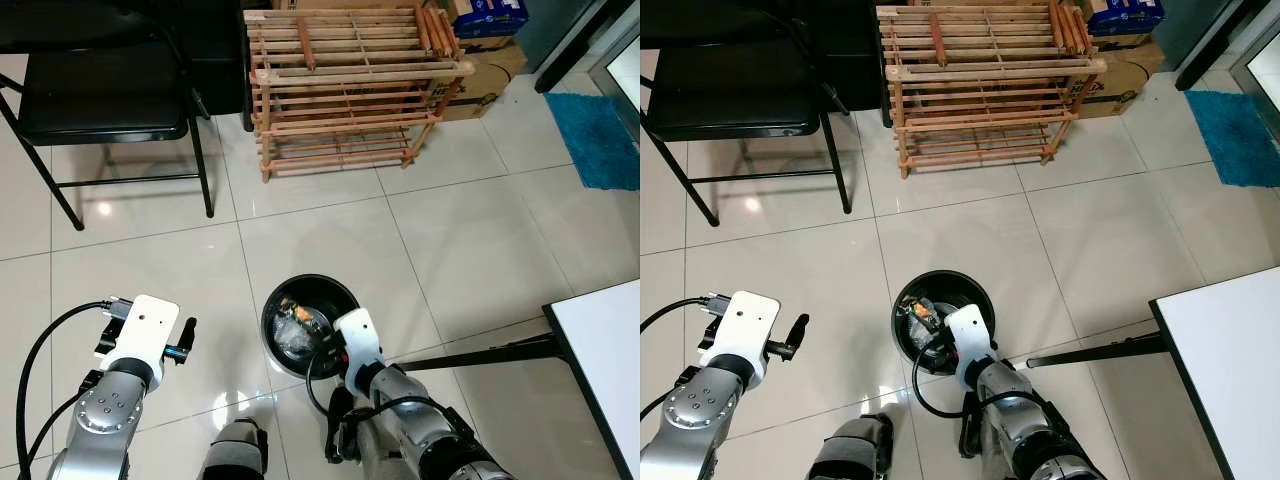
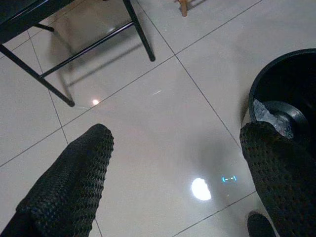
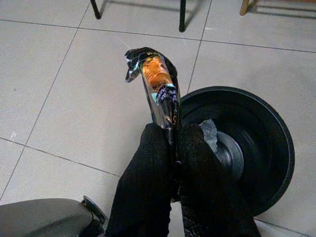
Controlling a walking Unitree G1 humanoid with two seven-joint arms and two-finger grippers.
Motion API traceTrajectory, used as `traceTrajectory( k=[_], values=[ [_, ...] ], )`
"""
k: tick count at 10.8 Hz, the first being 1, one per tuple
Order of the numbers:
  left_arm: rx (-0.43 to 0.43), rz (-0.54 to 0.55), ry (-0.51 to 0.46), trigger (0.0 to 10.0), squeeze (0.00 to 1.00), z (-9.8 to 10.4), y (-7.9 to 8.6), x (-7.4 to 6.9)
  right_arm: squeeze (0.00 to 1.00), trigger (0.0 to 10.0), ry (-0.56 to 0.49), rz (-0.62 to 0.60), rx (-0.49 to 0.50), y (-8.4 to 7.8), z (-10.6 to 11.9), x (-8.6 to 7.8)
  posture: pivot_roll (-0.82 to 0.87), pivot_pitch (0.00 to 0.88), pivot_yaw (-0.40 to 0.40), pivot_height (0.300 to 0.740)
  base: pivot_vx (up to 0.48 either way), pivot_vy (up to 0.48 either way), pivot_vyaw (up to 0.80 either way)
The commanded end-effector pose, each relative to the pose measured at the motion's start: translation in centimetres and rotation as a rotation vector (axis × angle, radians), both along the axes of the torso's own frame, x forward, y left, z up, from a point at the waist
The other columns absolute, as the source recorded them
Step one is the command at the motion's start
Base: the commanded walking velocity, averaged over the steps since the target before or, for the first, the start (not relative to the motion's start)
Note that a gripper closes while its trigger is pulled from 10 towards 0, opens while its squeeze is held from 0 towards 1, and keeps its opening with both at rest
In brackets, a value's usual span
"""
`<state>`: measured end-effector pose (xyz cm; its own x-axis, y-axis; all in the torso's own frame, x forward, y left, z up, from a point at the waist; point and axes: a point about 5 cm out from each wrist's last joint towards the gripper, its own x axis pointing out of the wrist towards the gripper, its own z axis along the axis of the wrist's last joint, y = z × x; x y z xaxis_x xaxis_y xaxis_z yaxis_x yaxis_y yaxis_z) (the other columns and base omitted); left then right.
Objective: Picking trash to rubbish bin
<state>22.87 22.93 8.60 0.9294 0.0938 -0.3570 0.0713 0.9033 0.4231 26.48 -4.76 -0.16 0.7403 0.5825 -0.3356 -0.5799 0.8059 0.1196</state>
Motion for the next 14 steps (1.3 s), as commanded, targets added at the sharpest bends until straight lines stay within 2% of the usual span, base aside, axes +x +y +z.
traceTrajectory(
  k=[1,4,5,6,9,14],
  values=[
    [-0.005,-0.013,0.038,10.0,0.0,-0.6,-0.3,-0.4,0.0,10.0,0.033,0.004,-0.02,-0.2,-1.0,-0.9,0.51,0.371,-0.102,0.74,0.0,0.0,0.0],
    [-0.007,-0.016,0.047,10.0,0.0,-0.6,-0.4,-0.4,0.0,10.0,-0.004,-0.023,-0.021,0.3,-0.4,-0.3,0.51,0.375,-0.1,0.74,0.0,0.0,0.0],
    [-0.007,-0.017,0.049,10.0,0.0,-0.7,-0.4,-0.5,0.15,10.0,-0.027,-0.051,-0.015,0.1,0.1,0.4,0.51,0.375,-0.1,0.74,0.0,0.0,0.0],
    [-0.008,-0.016,0.052,10.0,0.0,-0.7,-0.4,-0.5,1.0,10.0,-0.046,-0.085,0.012,-0.3,0.8,1.1,0.51,0.375,-0.1,0.74,0.0,0.0,0.0],
    [-0.008,-0.019,0.056,10.0,0.0,-0.9,-0.5,-0.4,1.0,10.0,-0.066,-0.12,0.04,-0.6,1.4,1.9,0.5,0.373,-0.101,0.74,0.0,0.0,0.0],
    [-0.002,-0.024,0.062,10.0,0.0,-1.0,-0.5,-0.5,1.0,10.0,-0.067,-0.128,0.046,-0.6,1.3,1.7,0.5,0.375,-0.098,0.74,0.0,0.0,0.0]
  ],
)
